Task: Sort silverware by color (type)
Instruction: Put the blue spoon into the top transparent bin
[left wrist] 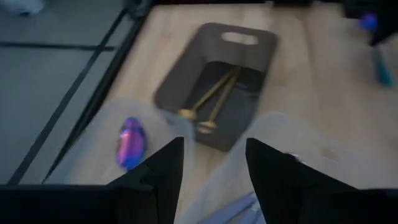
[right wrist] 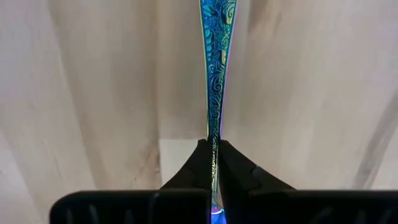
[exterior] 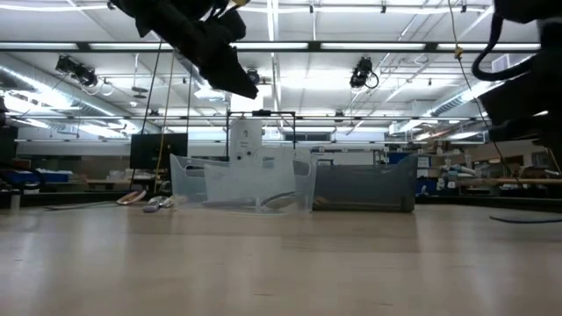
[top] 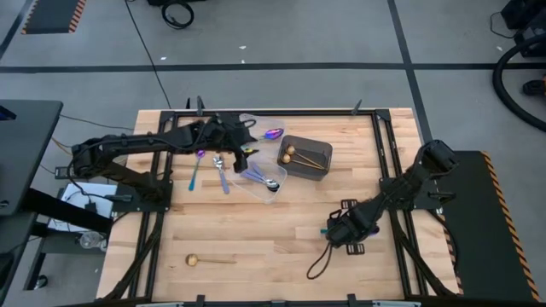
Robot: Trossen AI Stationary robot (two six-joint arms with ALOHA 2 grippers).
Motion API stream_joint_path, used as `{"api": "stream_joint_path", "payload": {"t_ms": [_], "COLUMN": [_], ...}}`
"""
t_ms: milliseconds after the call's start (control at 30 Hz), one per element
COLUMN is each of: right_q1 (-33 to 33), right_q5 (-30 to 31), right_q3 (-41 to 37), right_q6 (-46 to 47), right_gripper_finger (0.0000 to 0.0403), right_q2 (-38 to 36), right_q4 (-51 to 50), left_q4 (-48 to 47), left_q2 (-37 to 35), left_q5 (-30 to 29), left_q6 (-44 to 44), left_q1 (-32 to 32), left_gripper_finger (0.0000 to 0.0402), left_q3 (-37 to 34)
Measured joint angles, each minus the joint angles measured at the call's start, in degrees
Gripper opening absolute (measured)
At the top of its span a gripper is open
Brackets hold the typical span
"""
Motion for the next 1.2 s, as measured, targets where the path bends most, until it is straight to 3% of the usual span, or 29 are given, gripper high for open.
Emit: {"api": "stream_joint_path", "payload": {"t_ms": [300,633,933,1200], "right_q1": [-3.45,-6.69,-11.02,-15.42], "right_q5": [-0.10,5.34,5.86,5.79], "right_q3": [0.89,9.78,14.48,16.66], "right_q6": [-0.77,-3.71,-5.81,-6.01], "right_gripper_finger": [0.0014,0.0014,0.0014,0.0014], "right_q2": [-0.04,-0.13,-0.13,-0.15], "right_q4": [-2.98,-9.34,-9.22,-8.61], "left_q4": [-0.61,-0.33,-0.15,3.42], "left_q2": [0.00,0.19,5.49,10.84], "left_q5": [1.51,1.49,1.34,-4.73], "left_q6": [1.94,1.50,4.84,6.16], "left_q1": [-7.16,-11.66,-14.99,-18.29], "left_gripper_finger": [0.0181,0.0181,0.0181,0.0181], "left_q3": [-0.02,-0.02,-0.04,-0.04]}}
